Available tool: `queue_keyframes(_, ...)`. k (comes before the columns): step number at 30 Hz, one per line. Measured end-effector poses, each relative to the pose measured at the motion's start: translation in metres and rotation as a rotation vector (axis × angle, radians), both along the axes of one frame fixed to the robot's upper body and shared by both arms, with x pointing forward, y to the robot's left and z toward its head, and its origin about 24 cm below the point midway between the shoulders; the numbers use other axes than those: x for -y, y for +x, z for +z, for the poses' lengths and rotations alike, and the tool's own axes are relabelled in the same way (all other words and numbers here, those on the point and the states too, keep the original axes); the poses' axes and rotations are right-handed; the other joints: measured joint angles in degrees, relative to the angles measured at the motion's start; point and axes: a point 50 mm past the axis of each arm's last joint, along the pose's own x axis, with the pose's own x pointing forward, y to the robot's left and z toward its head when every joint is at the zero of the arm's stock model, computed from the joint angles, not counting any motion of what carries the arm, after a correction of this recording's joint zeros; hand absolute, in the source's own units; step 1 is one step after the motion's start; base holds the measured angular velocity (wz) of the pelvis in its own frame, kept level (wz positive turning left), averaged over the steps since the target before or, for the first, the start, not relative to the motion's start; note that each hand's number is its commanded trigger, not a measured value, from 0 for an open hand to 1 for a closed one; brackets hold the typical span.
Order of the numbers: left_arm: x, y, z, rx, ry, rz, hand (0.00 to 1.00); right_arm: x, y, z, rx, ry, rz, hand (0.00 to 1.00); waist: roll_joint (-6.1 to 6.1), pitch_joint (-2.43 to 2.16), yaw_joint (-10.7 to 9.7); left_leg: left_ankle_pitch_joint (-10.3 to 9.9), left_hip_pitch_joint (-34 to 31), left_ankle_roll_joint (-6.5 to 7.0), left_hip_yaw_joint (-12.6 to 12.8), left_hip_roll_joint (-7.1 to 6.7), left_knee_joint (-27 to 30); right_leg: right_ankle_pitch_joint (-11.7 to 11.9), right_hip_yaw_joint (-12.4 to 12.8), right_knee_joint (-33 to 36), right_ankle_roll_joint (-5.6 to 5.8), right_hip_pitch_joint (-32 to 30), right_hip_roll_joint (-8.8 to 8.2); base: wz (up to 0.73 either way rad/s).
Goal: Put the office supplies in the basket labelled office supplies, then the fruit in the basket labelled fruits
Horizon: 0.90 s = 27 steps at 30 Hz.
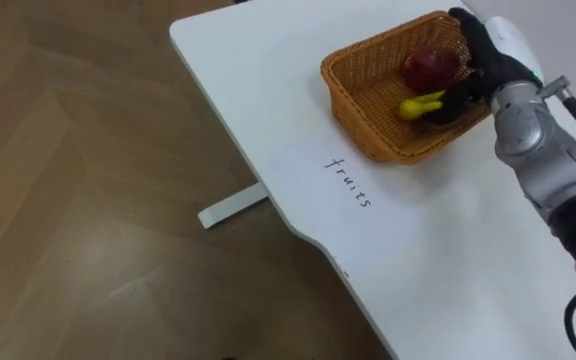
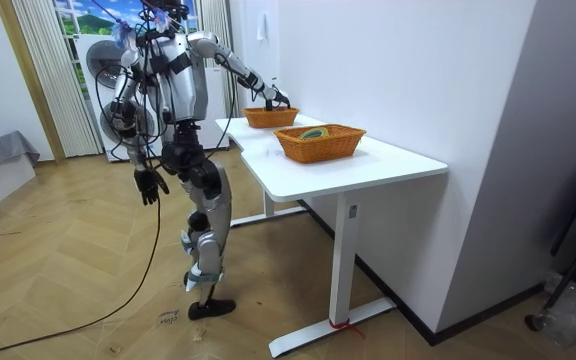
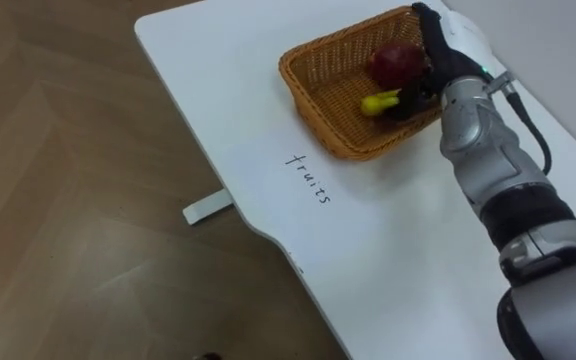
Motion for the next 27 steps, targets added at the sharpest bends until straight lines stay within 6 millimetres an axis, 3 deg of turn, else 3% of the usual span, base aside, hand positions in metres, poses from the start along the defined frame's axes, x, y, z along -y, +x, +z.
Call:
queue_keyframes(10, -0.006, -0.003, 0.001, -0.002, 0.011, 0.030, 0.00, 0.000, 0.002, 0.048, 0.151, -0.085, 0.051, 0.00, -0.41, 0.01, -1.64, -0.05, 5.34, 0.21, 1.23, 0.33, -2.27, 0.16, 1.92, -0.23, -0.22, 3.62, -0.06, -0.07)
queue_keyframes(15, -0.004, -0.010, 0.000, -0.017, 0.010, 0.038, 0.00, -0.009, 0.000, 0.060, 0.202, -0.110, 0.091, 0.00, -0.27, -0.10, -2.60, -0.29, 7.09, 0.15, 2.65, 0.78, -2.51, 0.15, 2.72, -0.25, -0.22, 4.66, 0.06, -0.14)
queue_keyframes(18, -0.001, -0.019, -0.002, -0.037, 0.009, 0.054, 0.00, -0.016, -0.003, 0.075, 0.272, -0.142, 0.130, 0.00, 0.35, -1.02, -4.72, -0.33, 7.59, 0.21, 2.86, 0.67, -2.33, 0.16, 3.23, -0.27, -0.22, 5.24, 0.01, -0.04)
queue_keyframes(21, 0.001, -0.024, -0.003, -0.044, 0.015, 0.065, 0.00, -0.020, -0.005, 0.082, 0.303, -0.158, 0.147, 0.00, 1.35, -1.67, -6.52, -0.48, 10.32, 0.40, 2.85, 0.68, -2.81, 0.15, 3.18, -0.43, -0.22, 7.81, -0.07, 0.00)
queue_keyframes(23, 0.001, -0.024, -0.003, -0.040, 0.014, 0.071, 0.00, -0.023, -0.007, 0.087, 0.332, -0.175, 0.160, 0.00, 1.89, -1.72, -7.39, -0.51, 11.91, 0.44, 3.22, 0.79, -3.39, 0.13, 3.18, -1.13, -0.18, 8.94, -0.11, -0.11)
queue_keyframes(25, 0.001, -0.023, -0.002, -0.028, 0.012, 0.088, 0.00, -0.028, -0.010, 0.095, 0.372, -0.176, 0.178, 0.00, 1.99, -2.27, -8.24, -0.48, 13.38, 0.39, 3.91, 0.90, -4.18, 0.12, 3.19, -1.29, -0.17, 9.79, -0.12, -0.22)
queue_keyframes(27, 0.002, -0.020, -0.001, -0.012, 0.009, 0.090, 0.00, -0.029, -0.013, 0.101, 0.399, -0.173, 0.186, 0.00, 2.05, -2.48, -9.72, -0.40, 14.31, 0.31, 3.93, 0.92, -4.65, 0.13, 3.21, -1.37, -0.18, 10.60, -0.15, -0.07)
